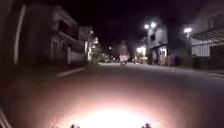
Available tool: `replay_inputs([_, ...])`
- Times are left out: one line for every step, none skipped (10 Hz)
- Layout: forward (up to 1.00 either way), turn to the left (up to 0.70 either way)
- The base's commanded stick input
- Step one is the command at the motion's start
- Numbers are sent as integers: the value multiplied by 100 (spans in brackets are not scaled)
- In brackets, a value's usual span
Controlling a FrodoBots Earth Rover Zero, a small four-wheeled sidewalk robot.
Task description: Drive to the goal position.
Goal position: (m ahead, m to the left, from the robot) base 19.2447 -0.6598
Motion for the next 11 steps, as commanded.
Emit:
replay_inputs([85, 0])
replay_inputs([85, 0])
replay_inputs([85, 0])
replay_inputs([85, 0])
replay_inputs([85, 0])
replay_inputs([85, 0])
replay_inputs([85, 0])
replay_inputs([85, 0])
replay_inputs([85, 0])
replay_inputs([85, 0])
replay_inputs([85, 0])
